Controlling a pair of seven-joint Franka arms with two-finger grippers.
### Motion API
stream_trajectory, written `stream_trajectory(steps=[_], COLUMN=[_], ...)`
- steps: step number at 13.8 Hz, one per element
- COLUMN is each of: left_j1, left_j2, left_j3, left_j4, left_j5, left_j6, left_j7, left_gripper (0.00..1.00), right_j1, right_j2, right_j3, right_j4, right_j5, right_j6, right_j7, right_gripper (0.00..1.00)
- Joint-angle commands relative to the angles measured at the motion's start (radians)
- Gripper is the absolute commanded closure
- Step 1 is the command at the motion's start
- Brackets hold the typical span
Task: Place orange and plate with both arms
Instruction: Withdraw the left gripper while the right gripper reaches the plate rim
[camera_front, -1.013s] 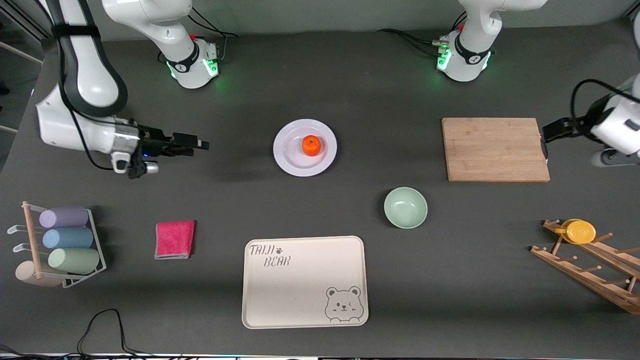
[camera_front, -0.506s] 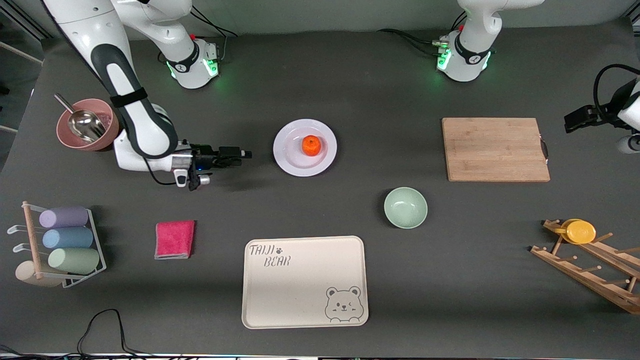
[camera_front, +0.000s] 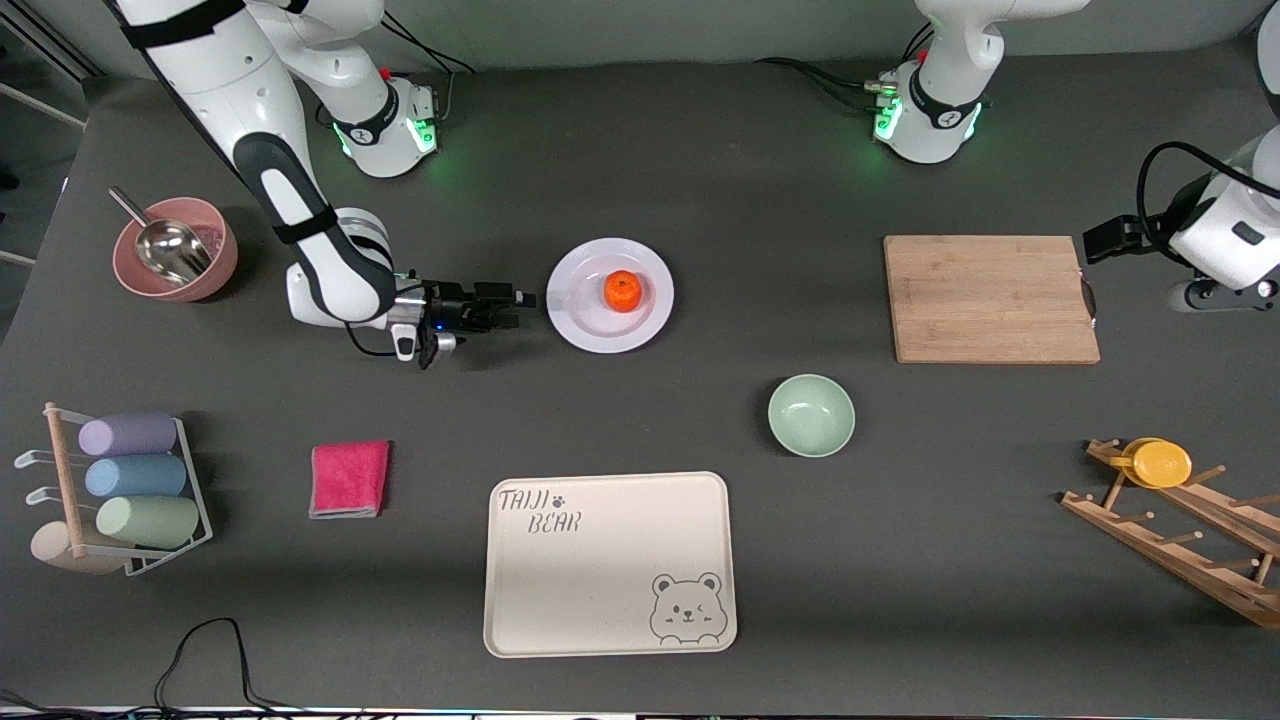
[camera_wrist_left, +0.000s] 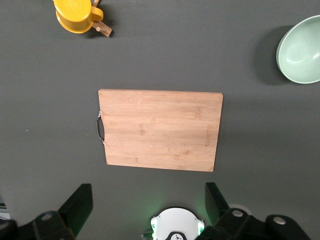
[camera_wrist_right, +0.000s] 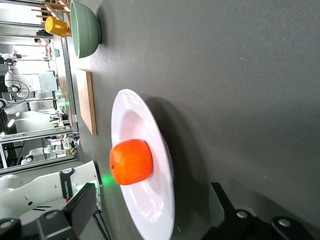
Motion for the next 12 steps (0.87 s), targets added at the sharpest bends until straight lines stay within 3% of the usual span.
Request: stream_trajectory(steps=[1,8,12], left_j1=[-0.009,-0.008,-0.008], left_j2=[0.004,0.008,0.01], left_j3=[0.007,0.009,0.009], left_j4=[-0.001,-0.005,-0.011], left_j5=[-0.006,-0.006,-0.006], left_j6=[-0.007,-0.012,-0.012], left_j7=[-0.007,-0.007,-0.007], left_gripper=[0.0,0.0,0.0], right_j1=[0.008,0.008,0.006], right_j2=[0.001,0.005,0.027], right_j3=[0.054,0.15,0.155], right_j4=[0.004,0.005,0.006], right_j5=[0.063,0.172,0.175], right_j6=[0.073,0.166,0.177], right_j7=[-0.03,-0.035,-0.044], right_gripper=[0.0,0.0,0.0])
